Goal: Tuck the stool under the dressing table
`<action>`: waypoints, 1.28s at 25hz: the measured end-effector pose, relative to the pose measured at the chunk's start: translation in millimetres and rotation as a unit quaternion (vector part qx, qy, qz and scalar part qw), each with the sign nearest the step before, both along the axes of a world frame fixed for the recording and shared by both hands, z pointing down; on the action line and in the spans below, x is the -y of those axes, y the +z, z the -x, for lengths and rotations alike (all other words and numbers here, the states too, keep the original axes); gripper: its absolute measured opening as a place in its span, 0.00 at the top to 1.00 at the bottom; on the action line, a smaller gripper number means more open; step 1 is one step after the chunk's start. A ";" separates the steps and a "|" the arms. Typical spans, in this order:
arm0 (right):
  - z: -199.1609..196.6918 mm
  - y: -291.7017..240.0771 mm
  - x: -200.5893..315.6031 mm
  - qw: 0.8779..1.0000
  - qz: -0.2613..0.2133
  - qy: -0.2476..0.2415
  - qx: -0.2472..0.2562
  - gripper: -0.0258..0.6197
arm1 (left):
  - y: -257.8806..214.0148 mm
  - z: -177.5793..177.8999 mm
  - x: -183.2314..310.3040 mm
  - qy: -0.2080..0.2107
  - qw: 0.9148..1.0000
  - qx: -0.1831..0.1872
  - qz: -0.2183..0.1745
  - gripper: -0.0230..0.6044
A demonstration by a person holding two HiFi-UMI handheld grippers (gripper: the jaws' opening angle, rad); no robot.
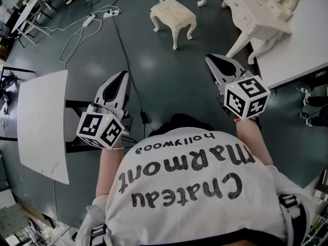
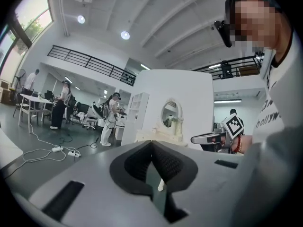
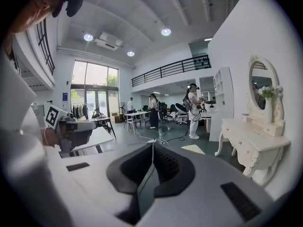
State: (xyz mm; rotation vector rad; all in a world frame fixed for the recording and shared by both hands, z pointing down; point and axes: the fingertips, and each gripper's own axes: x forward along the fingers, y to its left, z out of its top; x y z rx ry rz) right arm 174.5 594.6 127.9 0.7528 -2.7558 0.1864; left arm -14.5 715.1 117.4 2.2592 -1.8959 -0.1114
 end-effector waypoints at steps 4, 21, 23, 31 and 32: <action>0.7 6.3 8.3 1.000 0.009 0.004 -0.009 0.92 | 9.2 -1.7 5.2 0.005 1.000 -0.015 0.007 0.93; 38.8 29.1 141.1 0.999 0.041 -0.008 -0.013 0.92 | 22.7 25.7 136.7 0.003 0.999 -0.035 0.039 0.93; 43.6 26.4 167.1 0.999 0.039 -0.011 -0.011 0.92 | 18.8 28.1 161.4 0.003 0.999 -0.036 0.035 0.93; 67.7 8.3 263.5 0.999 0.016 -0.043 -0.009 0.92 | 3.6 46.7 249.6 -0.023 0.998 -0.050 0.009 0.93; 70.8 6.2 271.5 0.999 0.014 -0.047 -0.008 0.92 | 2.4 49.7 257.0 -0.027 0.998 -0.050 0.007 0.93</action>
